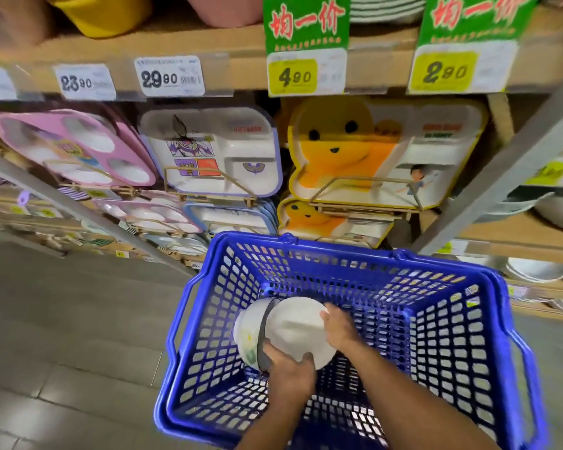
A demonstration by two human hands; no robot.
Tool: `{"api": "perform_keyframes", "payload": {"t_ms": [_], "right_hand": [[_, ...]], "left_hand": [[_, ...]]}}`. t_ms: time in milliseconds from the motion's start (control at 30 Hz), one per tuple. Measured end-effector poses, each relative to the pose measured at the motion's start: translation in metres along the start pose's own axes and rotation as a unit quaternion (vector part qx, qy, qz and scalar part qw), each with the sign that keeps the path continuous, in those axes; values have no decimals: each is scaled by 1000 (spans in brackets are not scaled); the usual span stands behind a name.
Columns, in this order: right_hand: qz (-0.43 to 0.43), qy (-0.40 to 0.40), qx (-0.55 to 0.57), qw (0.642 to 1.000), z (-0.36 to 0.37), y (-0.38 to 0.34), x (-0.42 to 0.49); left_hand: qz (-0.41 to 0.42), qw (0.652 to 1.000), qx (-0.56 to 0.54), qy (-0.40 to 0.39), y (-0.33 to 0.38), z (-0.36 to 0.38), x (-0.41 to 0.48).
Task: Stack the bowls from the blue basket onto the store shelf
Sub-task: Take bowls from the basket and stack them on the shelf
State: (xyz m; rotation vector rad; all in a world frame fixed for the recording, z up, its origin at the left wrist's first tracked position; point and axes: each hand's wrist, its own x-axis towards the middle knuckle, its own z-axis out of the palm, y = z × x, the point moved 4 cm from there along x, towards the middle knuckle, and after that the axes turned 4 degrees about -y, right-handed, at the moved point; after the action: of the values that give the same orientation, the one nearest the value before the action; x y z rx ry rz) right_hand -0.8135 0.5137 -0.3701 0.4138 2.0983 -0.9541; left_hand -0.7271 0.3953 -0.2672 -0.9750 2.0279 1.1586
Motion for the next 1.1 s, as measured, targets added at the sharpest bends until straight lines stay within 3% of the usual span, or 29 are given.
{"api": "perform_keyframes", "payload": {"t_ms": [133, 267, 367, 500, 633, 800, 1100], "right_hand": [[-8, 27, -41, 999, -41, -9, -33], [-40, 26, 3, 999, -76, -25, -72], [-70, 11, 98, 993, -98, -40, -102], [-82, -2, 243, 967, -123, -61, -141], [-131, 16, 352, 927, -146, -90, -185], [-245, 10, 529, 813, -163, -120, -253], [-317, 148, 596, 723, -210, -134, -390]], "left_hand": [[132, 990, -39, 40, 23, -20, -13], [164, 981, -103, 9, 45, -32, -16], [173, 962, -211, 8, 61, -37, -35], [187, 904, -384, -7, 86, -47, -58], [216, 860, -463, -9, 119, -71, -96], [281, 833, -473, -58, 156, -95, -161], [359, 794, -471, -137, 200, -116, -279]]}}
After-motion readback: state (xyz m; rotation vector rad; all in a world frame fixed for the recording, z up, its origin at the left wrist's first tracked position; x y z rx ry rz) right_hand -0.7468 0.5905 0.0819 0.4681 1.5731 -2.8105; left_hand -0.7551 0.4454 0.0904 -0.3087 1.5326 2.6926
